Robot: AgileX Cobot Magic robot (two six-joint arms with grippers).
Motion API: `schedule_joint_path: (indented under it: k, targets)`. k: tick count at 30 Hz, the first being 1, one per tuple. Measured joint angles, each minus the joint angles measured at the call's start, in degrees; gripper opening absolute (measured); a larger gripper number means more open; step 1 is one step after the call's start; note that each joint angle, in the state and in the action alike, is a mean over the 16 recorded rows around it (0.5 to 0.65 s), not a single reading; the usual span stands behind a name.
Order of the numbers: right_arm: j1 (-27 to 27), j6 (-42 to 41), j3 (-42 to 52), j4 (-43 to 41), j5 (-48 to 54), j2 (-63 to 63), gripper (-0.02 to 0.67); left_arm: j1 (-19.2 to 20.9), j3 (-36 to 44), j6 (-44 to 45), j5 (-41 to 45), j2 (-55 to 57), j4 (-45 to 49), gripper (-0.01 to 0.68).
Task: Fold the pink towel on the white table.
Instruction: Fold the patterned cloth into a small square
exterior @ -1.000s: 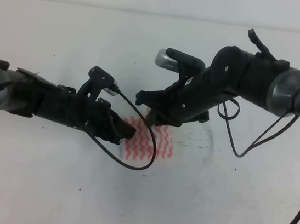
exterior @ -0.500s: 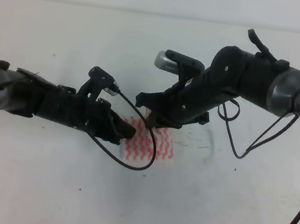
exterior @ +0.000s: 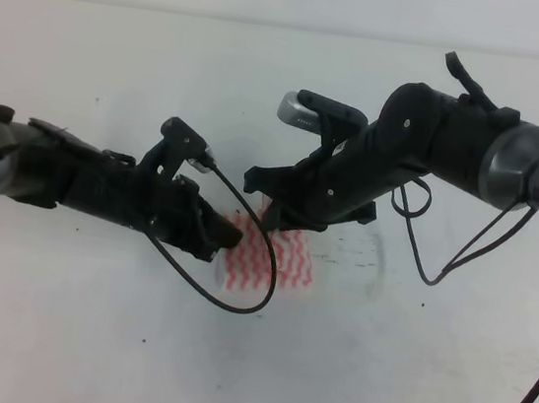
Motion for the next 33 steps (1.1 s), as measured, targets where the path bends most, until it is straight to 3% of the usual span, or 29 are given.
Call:
schedule_joint_path:
  k: [16,33]
  targets:
    - [-0.01,0.0,0.0,-0.04,0.0,0.05,-0.014,5.17,0.08,2.17,11.06,-1.94,1.55,-0.004]
    - [0.0,0.0,-0.01,-0.03,0.02,0.0,-0.011,5.24,0.1,4.33,12.8,2.22,-1.02,-0.004]
